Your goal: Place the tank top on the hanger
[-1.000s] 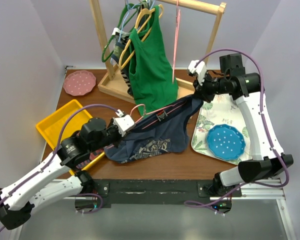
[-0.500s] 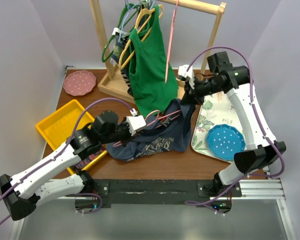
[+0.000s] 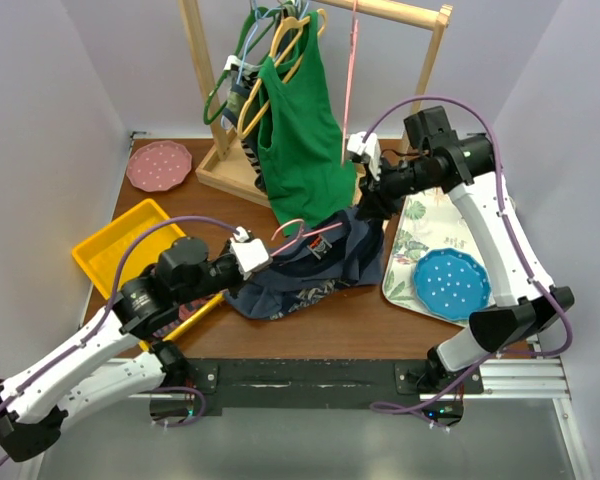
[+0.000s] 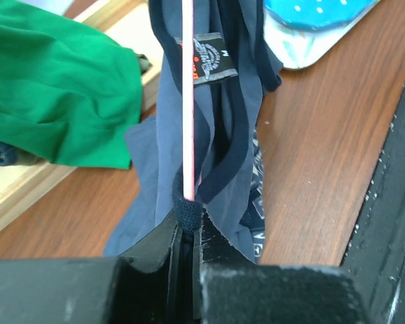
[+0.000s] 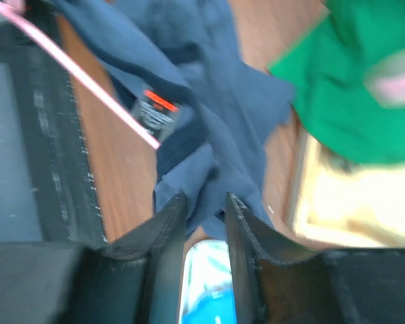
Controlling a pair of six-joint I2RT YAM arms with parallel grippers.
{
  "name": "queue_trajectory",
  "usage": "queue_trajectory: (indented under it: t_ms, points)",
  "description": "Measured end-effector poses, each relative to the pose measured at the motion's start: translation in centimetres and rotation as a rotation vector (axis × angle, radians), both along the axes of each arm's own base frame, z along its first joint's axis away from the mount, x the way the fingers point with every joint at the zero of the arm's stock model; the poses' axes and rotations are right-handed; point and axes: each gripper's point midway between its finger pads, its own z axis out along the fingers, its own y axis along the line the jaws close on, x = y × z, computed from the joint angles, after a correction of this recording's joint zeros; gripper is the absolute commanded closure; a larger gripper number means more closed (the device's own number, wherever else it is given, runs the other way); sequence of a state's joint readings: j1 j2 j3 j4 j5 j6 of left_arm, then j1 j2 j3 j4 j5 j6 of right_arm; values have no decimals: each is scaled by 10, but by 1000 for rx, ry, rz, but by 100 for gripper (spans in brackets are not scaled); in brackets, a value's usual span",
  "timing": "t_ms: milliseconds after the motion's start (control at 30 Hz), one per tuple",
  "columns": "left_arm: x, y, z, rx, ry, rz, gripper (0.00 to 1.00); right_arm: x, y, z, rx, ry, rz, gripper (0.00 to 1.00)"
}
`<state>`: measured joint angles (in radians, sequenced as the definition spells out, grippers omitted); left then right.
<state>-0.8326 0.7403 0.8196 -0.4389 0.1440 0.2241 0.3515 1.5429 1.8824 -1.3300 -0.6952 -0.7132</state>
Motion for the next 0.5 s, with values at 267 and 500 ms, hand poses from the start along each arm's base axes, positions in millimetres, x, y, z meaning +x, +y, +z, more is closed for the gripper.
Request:
queue_trajectory:
  t_ms: [267, 500]
  points:
    - [-12, -6, -11, 6, 47, -64, 100, 23, -34, 15, -54, -102, -134, 31]
    - [-25, 0, -6, -20, 63, -88, 100, -6, -47, 8, -93, -176, -50, 24]
